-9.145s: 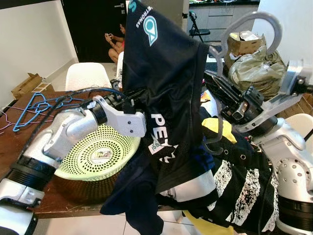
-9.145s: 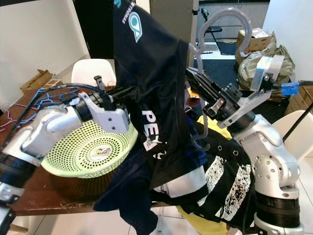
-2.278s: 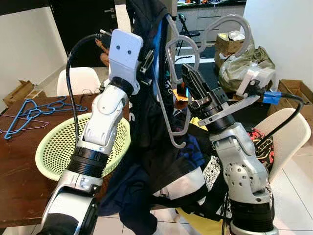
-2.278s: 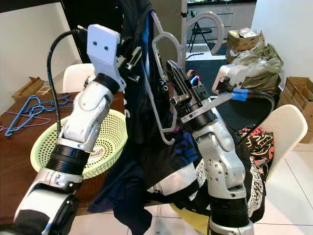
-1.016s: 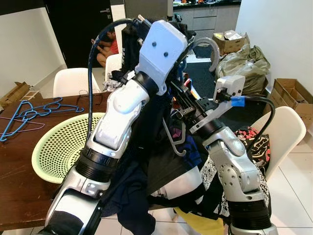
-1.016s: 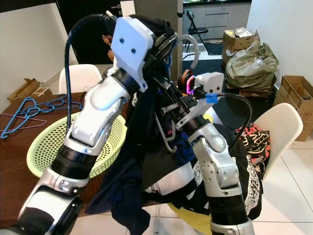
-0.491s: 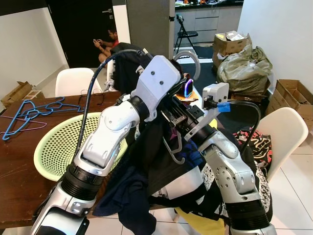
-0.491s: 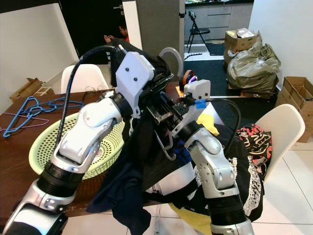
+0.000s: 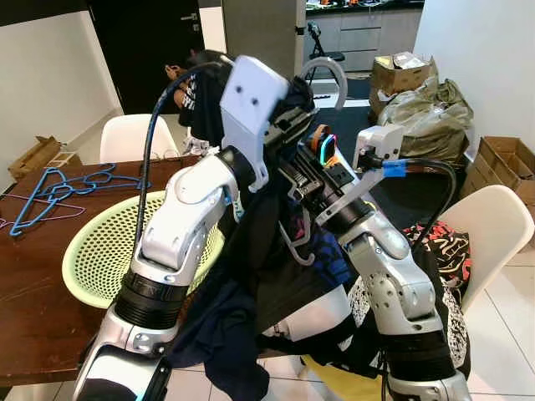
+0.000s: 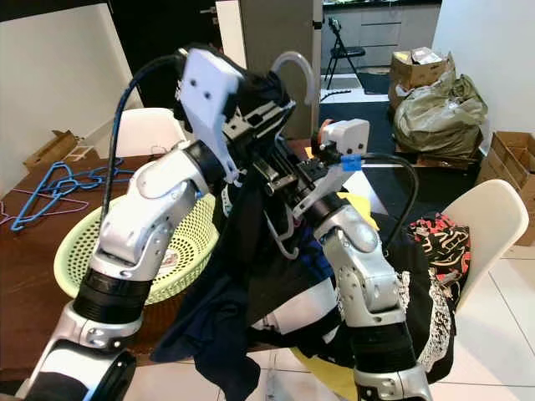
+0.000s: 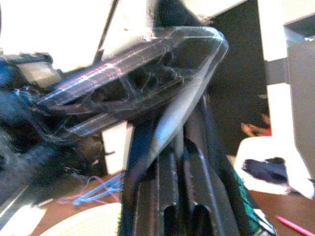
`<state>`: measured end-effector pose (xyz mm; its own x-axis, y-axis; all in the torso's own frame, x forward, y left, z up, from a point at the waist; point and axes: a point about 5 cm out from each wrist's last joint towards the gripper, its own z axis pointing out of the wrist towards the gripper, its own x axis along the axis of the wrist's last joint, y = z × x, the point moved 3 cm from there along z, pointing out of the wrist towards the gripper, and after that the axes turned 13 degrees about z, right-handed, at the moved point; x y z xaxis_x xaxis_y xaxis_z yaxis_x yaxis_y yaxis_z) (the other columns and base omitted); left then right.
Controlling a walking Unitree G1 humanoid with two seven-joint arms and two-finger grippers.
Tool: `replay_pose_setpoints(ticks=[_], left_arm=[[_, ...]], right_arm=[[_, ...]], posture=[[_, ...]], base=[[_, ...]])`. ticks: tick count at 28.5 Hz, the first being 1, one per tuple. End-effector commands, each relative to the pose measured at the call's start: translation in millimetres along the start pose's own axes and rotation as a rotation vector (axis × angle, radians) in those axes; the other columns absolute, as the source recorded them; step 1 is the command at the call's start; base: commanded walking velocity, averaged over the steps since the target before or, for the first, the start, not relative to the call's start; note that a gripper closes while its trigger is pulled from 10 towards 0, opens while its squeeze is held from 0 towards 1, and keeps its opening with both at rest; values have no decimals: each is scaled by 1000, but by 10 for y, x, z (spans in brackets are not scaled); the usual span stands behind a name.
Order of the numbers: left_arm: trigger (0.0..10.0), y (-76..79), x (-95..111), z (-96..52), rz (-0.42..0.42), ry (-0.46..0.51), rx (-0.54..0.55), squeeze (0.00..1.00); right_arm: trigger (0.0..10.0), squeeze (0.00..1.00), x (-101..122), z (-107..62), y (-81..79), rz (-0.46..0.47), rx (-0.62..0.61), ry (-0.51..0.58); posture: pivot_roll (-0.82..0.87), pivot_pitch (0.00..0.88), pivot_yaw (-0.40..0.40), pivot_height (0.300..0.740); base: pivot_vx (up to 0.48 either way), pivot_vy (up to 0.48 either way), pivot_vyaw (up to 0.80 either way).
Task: Hang hanger
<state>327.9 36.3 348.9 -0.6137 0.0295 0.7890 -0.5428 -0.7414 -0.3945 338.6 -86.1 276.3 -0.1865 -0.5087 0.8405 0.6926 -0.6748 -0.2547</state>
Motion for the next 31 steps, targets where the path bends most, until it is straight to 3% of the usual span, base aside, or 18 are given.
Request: replay_pose_setpoints(ticks=[1,2,3,5,6,8,13,15,16,18,20,21,22,24,25,26,28,31], left_arm=[[10000,-39,106,-13,-8,28,-11,0],[10000,58,51,-49,-1,-8,-90,0],[10000,109,-29,-88,6,-57,-130,588],[10000,127,-84,-114,14,-89,-144,588],[10000,161,-170,-174,31,-136,-180,1000],[10000,204,-263,-266,38,-194,-236,1000],[10000,221,-267,-340,52,-211,-286,1000],[10000,153,-164,-427,80,-198,-346,1000],[10000,153,-164,-427,80,-198,-346,1000],[10000,-32,90,-472,116,-133,-361,1000],[10000,-32,90,-472,116,-133,-361,1000],[10000,-107,200,-490,140,-105,-367,1000],[10000,-422,416,-561,241,-115,-372,0],[10000,-422,416,-561,241,-115,-372,0],[10000,-538,456,-599,270,-150,-378,0],[10000,-538,456,-599,270,-150,-378,0],[10000,-804,412,-703,429,-286,-436,0],[10000,-891,383,-747,488,-341,-465,0]], right_arm=[[10000,0,10,-23,26,-4,-17,16],[10000,0,15,-26,32,-3,-18,18],[10000,0,26,-27,37,-2,-18,21],[10000,0,33,-28,41,-2,-19,24],[10000,0,50,-29,44,-1,-18,30],[10000,0,79,-27,52,0,-18,40],[10000,0,95,-29,55,1,-17,45],[10000,0,119,-38,48,3,3,51],[10000,0,119,-38,48,3,3,51],[10000,0,163,-83,20,6,64,54],[10000,0,163,-83,20,6,64,54],[10000,0,183,-115,4,9,98,52],[10000,0,191,-271,-38,13,215,-6],[10000,0,191,-271,-38,13,215,-6],[10000,0,186,-333,-58,12,257,-34],[10000,0,186,-333,-58,12,257,-34],[10000,0,178,-461,-116,16,339,-96],[10000,0,175,-499,-137,16,364,-116]], posture=[[25,0,29,740],[25,0,28,740],[25,0,28,740],[25,0,28,740],[25,0,28,740],[25,0,30,740],[25,0,30,740],[31,0,23,740],[31,0,23,740],[43,0,15,740],[43,0,15,740],[43,0,15,740],[54,0,12,740],[54,0,12,740],[54,0,12,740],[54,0,12,740],[65,0,29,740],[65,0,31,740]], base=[[0,0,0],[0,0,0],[0,0,0],[0,0,0],[0,0,0],[0,0,0],[0,0,0],[0,0,0],[0,0,0],[0,0,0],[0,0,0],[0,0,0],[0,0,0],[0,0,0],[0,0,0],[0,0,0],[0,0,0],[0,0,0]])
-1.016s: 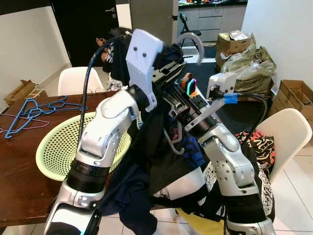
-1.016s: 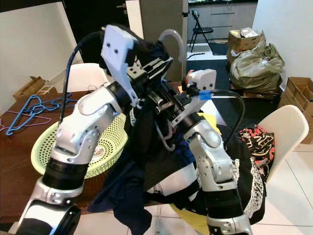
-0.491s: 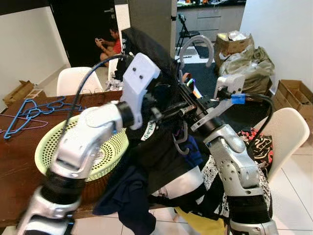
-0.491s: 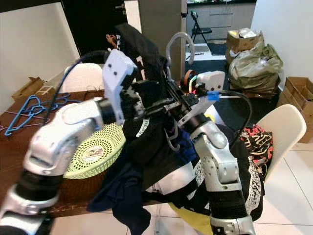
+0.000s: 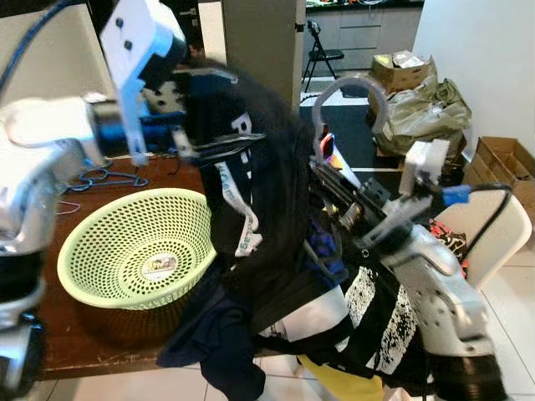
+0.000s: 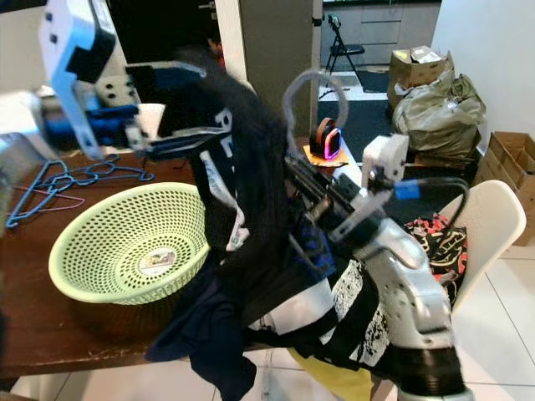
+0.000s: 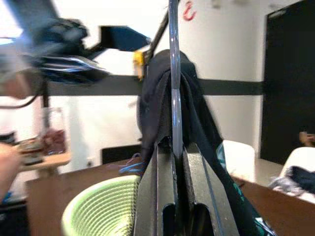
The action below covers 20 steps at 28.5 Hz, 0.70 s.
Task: Hang hanger
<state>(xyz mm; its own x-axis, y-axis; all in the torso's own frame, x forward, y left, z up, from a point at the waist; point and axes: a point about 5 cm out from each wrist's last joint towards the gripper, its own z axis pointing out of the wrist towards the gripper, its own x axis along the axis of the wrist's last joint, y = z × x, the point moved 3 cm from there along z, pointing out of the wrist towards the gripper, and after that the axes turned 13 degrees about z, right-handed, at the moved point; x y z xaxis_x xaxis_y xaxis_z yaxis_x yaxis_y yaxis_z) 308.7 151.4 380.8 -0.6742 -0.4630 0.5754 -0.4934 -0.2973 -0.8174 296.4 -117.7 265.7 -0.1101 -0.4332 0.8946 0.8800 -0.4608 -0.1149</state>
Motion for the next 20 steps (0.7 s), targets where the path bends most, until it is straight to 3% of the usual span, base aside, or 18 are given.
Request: replay_pose_setpoints(ticks=[1,5,9,14,15,20], left_arm=[[10000,-38,-87,-63,74,-78,-77,0],[10000,-84,-306,-197,101,-222,-223,0],[10000,9,-405,-253,69,-250,-325,0],[10000,85,-443,-241,40,-235,-385,0],[10000,226,-416,-243,-21,-185,-482,0],[10000,378,-417,-284,-87,-149,-599,0]], right_arm=[[10000,0,4,0,-129,5,85,-29],[10000,0,-132,-127,-302,-18,193,-177],[10000,0,-160,-218,-386,-21,247,-247],[10000,0,-170,-256,-448,-28,282,-293],[10000,0,-167,-239,-451,-36,288,-298],[10000,0,-170,-212,-446,-40,288,-298]], posture=[[69,0,39,740],[52,0,59,740],[38,0,62,740],[38,0,62,740],[34,0,62,740],[34,0,64,740]], base=[[0,0,0],[0,0,0],[0,0,0],[0,0,0],[0,0,0],[0,0,0]])
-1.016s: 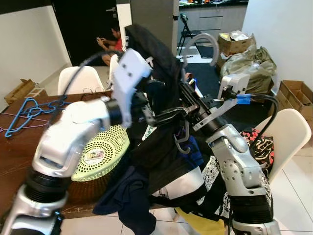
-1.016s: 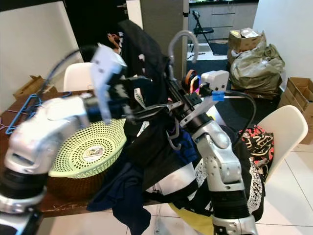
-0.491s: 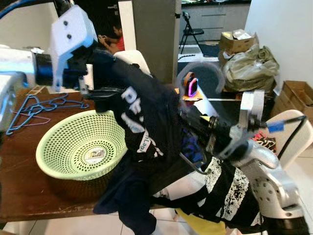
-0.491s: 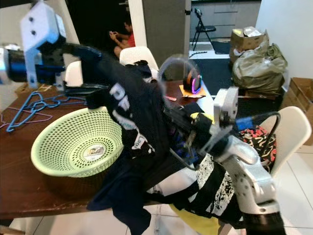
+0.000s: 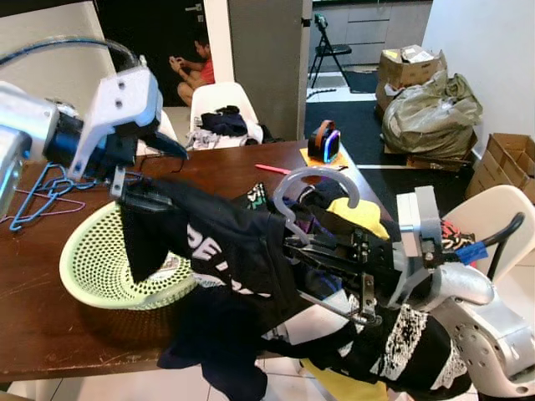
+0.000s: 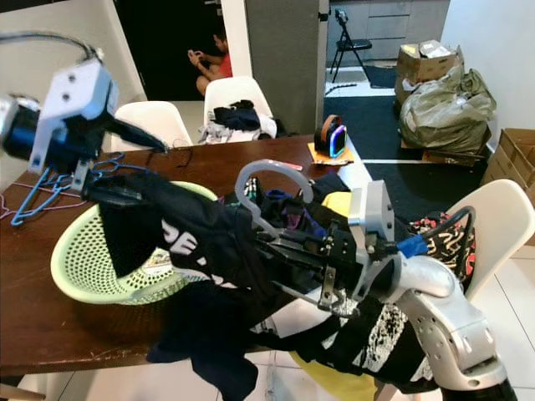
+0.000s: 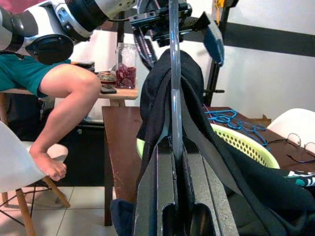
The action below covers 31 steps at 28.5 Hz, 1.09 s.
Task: Hang hanger
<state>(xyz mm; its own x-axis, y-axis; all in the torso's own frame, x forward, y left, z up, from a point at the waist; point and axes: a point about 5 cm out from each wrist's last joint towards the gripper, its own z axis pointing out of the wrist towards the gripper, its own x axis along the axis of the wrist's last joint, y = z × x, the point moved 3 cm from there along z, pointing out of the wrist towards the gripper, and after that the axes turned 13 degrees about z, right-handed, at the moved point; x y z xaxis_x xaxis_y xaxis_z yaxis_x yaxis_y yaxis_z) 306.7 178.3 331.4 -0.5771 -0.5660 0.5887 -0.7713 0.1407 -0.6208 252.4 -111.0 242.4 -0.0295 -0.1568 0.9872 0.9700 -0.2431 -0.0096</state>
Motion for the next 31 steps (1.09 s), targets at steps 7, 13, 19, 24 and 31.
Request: replay_pose_setpoints(ticks=[7,13,19,24,31], left_arm=[[10000,140,-96,21,-55,4,-123,0],[3216,189,-145,44,-52,-28,-159,0],[0,219,-193,43,-30,-69,-175,0],[0,240,-208,51,-18,-88,-191,0],[0,225,-218,51,15,-109,-192,0]], right_arm=[[10000,0,8,113,-89,-6,49,1],[10000,0,18,126,-100,-4,48,8],[10000,0,23,127,-100,-3,45,12],[10000,0,28,131,-98,-2,44,19],[10000,0,72,146,-84,-3,32,51]], posture=[[32,0,66,740],[30,0,69,740],[31,0,69,740],[30,0,70,740],[31,0,66,740]], base=[[0,0,0],[0,0,0],[0,0,0],[0,0,0],[0,0,0]])
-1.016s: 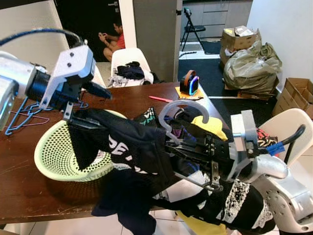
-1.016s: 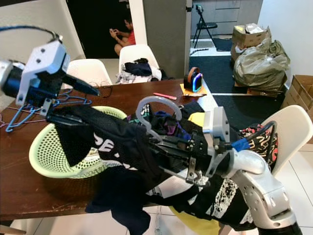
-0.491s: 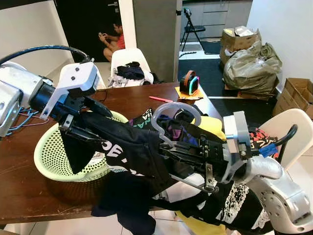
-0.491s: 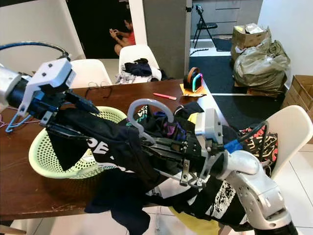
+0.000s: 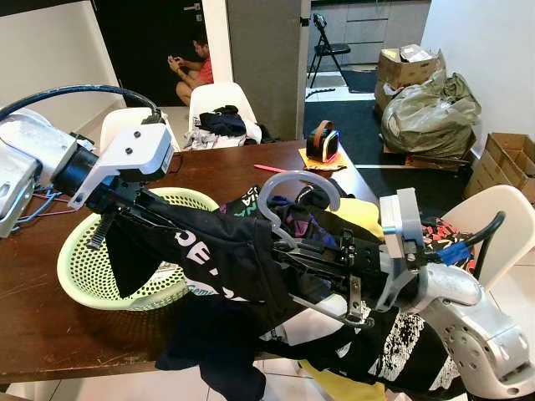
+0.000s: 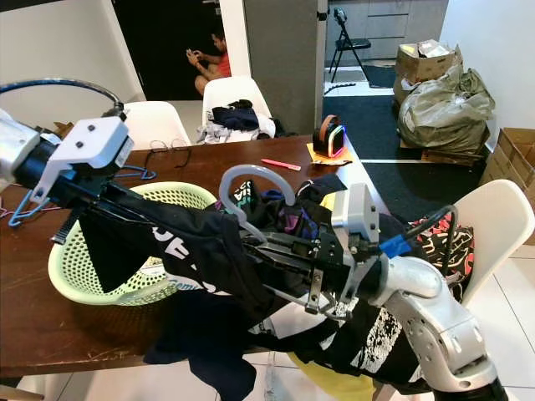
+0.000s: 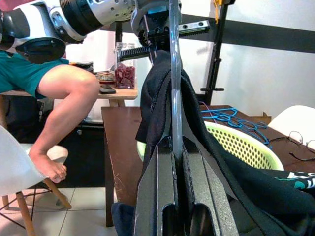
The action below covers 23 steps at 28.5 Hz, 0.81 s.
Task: Hang hanger
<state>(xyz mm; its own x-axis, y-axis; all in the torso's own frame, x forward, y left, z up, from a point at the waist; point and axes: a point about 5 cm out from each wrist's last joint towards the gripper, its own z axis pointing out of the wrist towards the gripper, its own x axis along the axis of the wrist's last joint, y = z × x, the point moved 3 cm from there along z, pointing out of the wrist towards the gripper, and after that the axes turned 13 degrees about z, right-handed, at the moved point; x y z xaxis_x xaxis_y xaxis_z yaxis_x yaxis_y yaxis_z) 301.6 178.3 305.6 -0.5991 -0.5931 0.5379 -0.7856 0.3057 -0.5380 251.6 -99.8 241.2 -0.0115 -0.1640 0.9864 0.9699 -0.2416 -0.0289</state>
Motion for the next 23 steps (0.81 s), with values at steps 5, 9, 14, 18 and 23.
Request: replay_pose_setpoints(ticks=[5,9,14,18,23], left_arm=[[0,-45,-87,-134,-18,-54,31,0],[0,-187,14,-301,-6,-10,104,0],[0,-187,88,-315,-2,24,102,0],[0,-153,47,-332,-7,4,96,0],[0,-188,12,-400,5,-27,129,0]], right_arm=[[10000,0,135,58,-36,-16,27,76],[10000,1000,151,30,17,39,7,104],[10000,1000,169,-68,34,72,9,120],[10000,1000,195,-397,15,102,26,72],[10000,1000,241,-673,111,86,-63,49]], posture=[[30,0,62,740],[33,0,61,740],[33,0,61,740],[33,0,56,740],[32,0,56,740]], base=[[0,0,0],[0,0,0],[0,0,0],[0,0,0],[0,0,0]])
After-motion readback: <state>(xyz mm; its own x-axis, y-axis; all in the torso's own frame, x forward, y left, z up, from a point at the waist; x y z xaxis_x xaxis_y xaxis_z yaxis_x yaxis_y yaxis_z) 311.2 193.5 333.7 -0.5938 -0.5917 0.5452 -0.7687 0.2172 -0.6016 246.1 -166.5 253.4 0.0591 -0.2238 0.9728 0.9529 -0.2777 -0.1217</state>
